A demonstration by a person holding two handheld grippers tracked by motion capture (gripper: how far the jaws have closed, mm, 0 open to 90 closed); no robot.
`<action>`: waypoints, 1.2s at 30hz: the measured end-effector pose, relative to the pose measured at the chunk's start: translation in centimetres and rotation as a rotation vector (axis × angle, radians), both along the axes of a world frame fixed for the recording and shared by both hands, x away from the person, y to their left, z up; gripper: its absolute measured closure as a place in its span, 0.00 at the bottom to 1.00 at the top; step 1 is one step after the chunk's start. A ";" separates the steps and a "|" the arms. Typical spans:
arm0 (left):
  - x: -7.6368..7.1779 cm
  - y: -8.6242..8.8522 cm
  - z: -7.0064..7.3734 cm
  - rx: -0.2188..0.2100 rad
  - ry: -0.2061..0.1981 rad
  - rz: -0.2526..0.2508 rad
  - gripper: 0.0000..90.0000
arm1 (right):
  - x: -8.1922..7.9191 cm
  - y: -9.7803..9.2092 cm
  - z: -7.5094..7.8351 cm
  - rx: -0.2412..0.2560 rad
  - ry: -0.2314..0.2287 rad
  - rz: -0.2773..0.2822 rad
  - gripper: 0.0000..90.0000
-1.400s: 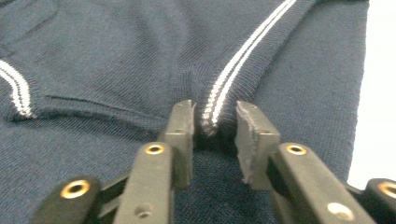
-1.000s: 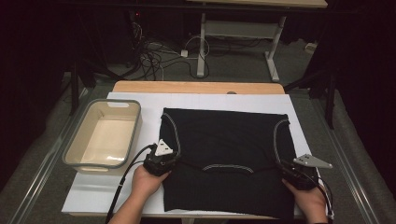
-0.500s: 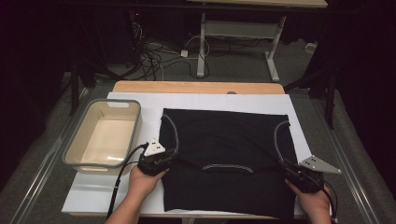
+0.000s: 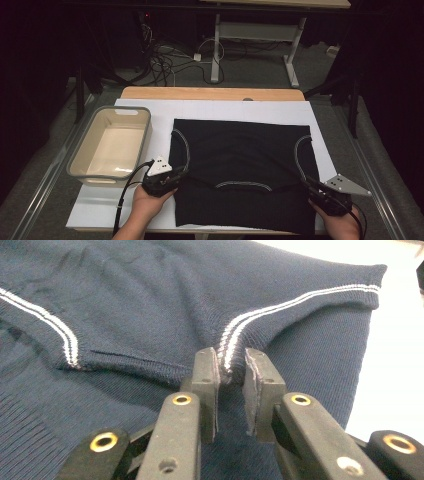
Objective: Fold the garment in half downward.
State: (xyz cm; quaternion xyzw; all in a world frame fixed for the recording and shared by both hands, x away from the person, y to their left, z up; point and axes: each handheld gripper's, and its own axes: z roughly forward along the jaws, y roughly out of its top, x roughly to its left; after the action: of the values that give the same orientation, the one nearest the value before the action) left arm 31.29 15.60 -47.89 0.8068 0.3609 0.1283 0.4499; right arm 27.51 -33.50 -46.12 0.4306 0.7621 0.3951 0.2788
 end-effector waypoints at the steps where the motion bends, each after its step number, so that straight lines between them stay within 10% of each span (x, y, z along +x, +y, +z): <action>1: -0.2 0.0 0.0 -0.001 0.000 0.000 0.83 | -0.2 0.0 0.0 -0.005 0.000 0.003 0.86; 36: -7.7 1.5 1.0 0.029 -0.030 -0.111 0.83 | -8.2 0.0 0.7 -0.017 -0.023 0.051 0.86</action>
State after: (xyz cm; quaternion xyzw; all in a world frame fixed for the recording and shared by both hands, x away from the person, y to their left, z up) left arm 23.59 17.09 -46.88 0.8299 0.3071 0.1202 0.4500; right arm 19.35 -33.53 -45.47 0.4041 0.7730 0.4003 0.2809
